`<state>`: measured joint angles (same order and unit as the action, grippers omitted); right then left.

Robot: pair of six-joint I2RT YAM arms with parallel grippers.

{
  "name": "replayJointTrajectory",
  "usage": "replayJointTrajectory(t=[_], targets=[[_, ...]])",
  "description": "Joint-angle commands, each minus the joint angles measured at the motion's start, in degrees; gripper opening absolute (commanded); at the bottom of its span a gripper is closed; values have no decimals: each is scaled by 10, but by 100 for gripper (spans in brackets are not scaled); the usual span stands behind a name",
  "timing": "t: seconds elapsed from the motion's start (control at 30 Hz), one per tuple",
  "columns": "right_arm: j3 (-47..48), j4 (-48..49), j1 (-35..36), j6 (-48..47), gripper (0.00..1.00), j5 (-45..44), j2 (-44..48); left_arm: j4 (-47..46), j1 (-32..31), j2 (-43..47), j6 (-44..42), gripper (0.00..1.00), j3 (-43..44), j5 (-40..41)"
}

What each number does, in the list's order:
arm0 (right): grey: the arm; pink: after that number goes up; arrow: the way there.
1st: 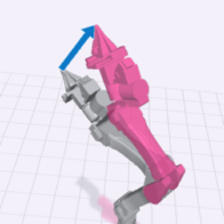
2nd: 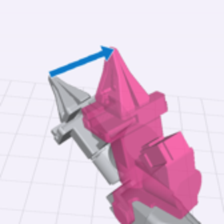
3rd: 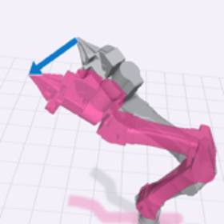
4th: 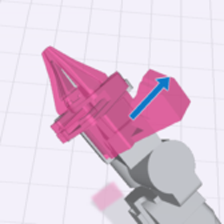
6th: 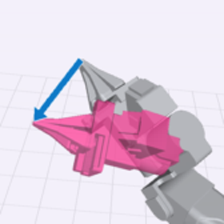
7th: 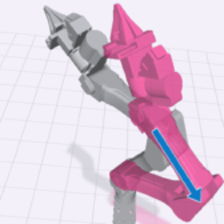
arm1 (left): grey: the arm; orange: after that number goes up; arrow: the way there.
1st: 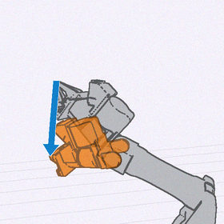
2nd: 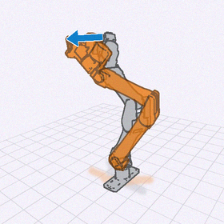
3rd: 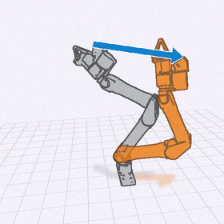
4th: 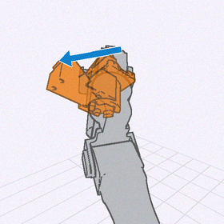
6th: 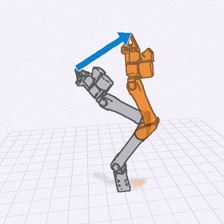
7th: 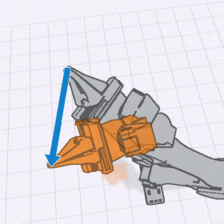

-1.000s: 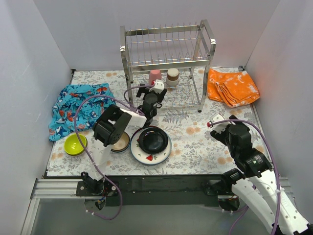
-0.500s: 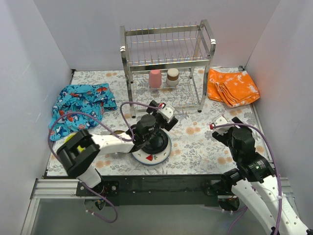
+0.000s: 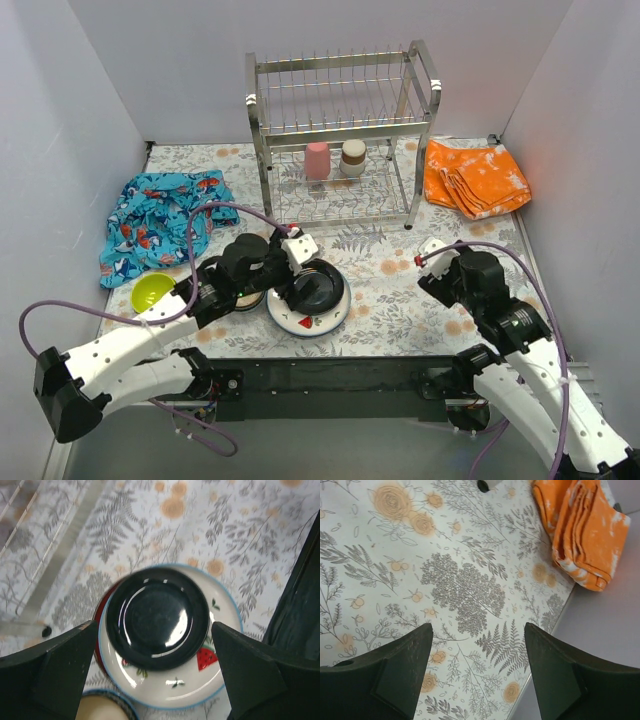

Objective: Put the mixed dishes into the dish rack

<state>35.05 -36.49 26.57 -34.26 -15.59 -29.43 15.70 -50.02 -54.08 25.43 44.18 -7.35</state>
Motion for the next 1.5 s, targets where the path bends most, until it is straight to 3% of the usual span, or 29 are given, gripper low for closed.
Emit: replayJointTrajectory(t=[0.0,0.07,0.13,0.3,0.43,0.8,0.97,1.2,1.47], targets=[[23,32,-2,3,83,76,-43,249,78,6,-49,97,58,-43],[45,45,-2,2,83,124,-73,297,139,6,-80,95,73,-65],[62,56,-2,23,83,172,-107,373,159,3,-120,89,97,-44],[118,70,-2,56,82,272,-190,513,169,-6,-140,86,153,-7],[86,138,-2,80,86,311,-217,584,171,-15,-173,84,172,-30],[100,145,-2,90,86,311,-244,499,172,-149,-136,68,168,-30],[124,101,-2,68,86,261,-241,427,172,-172,-118,68,146,-2],[151,45,-2,49,87,175,-224,410,176,-212,-89,66,141,29],[143,15,-3,63,87,167,-214,395,179,-247,-82,63,140,47]])
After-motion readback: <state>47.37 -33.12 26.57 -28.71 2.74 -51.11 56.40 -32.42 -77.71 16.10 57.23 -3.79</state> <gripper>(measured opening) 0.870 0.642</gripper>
